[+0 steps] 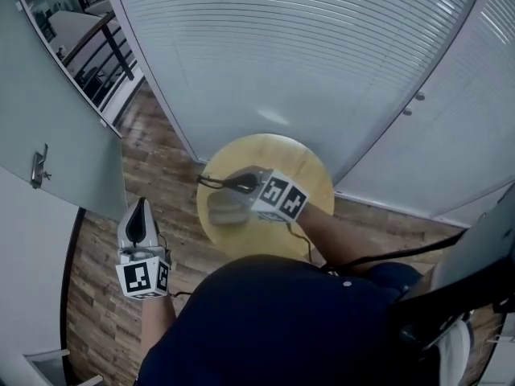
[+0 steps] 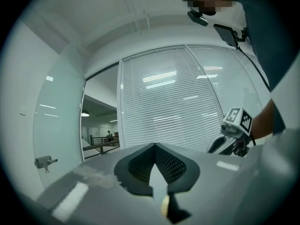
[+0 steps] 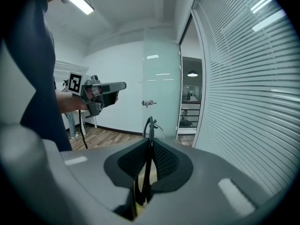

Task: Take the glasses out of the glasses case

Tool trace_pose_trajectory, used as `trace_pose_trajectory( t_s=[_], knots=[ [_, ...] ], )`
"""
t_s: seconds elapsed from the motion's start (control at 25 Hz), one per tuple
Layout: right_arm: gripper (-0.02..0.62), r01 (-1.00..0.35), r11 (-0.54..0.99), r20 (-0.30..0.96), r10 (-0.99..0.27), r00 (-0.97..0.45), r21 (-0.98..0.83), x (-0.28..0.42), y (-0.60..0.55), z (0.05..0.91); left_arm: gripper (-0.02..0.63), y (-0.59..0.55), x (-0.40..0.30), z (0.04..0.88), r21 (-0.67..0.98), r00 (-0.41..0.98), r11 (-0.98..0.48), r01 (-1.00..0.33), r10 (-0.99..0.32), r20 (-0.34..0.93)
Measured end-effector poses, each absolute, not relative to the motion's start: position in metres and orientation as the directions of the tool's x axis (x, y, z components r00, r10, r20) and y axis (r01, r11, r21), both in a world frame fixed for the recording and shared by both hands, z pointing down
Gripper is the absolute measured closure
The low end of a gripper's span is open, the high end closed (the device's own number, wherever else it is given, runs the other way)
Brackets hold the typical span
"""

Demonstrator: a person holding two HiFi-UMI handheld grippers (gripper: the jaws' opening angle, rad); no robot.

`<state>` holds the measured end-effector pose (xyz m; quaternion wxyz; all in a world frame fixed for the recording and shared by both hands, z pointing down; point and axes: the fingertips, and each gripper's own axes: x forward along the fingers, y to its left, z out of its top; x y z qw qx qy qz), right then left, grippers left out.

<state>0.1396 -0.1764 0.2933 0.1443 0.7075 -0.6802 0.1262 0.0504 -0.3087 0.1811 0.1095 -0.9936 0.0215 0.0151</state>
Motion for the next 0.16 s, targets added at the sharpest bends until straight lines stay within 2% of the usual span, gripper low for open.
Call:
trace_pose_trajectory(
  t_s=[0.16],
  knots=[
    [0.561, -0.999, -0.041, 0.367, -0.929, 0.046, 0.023, 0.1393, -0.1764, 0.2939, 0.600, -0.3118, 0.0477, 0.1822, -0.216, 0.998, -0.975, -0.052, -0.047, -0.030]
  ],
)
